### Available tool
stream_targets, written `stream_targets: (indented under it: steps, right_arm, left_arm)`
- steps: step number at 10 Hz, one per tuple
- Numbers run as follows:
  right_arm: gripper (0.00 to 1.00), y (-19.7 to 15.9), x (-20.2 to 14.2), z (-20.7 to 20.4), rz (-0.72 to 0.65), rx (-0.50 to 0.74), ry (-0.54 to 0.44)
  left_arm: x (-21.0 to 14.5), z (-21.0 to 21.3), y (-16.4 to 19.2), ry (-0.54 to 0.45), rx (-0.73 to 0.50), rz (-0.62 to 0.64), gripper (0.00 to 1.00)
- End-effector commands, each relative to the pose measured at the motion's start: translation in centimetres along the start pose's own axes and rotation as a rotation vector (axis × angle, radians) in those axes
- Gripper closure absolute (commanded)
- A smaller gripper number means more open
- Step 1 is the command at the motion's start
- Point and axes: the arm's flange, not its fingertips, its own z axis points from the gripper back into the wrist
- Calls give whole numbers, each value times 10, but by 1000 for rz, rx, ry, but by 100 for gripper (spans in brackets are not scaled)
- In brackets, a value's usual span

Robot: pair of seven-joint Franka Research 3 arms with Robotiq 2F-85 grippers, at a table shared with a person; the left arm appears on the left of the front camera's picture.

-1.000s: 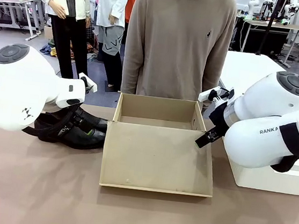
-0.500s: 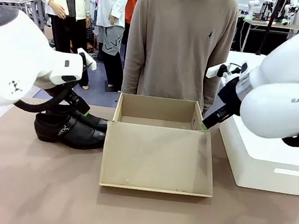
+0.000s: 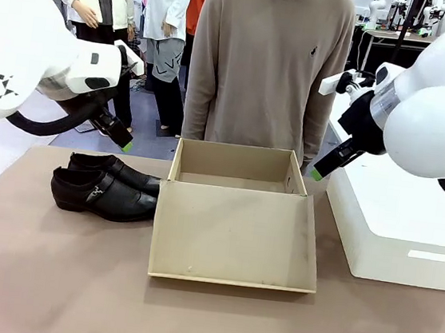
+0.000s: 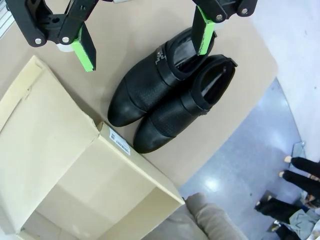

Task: Pack the shoes into the box.
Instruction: Place one shoe of the Shoes into the Shoes Box.

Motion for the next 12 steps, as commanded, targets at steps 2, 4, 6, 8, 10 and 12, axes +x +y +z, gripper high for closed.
stream_targets:
  steps: [2, 4, 6, 8, 10, 12]
  right_arm:
    - [0, -21, -15, 24, 81, 140, -101]
    - [0, -29, -22, 39, 117, 184, -158]
    - [0, -36, -29, 54, 171, 276, -233]
    - [0, -42, -35, 67, 202, 351, -313]
    - [0, -46, -42, 74, 206, 392, -372]
    - [0, -47, -46, 75, 199, 397, -391]
  left_arm:
    - [-9, 17, 24, -85, -152, -158, 0]
    - [-11, 33, 35, -137, -202, -272, 0]
    - [-15, 49, 39, -241, -266, -402, 0]
    - [-21, 60, 44, -336, -305, -462, 0]
    - [-24, 63, 51, -383, -301, -432, 0]
    - [-27, 59, 57, -389, -304, -402, 0]
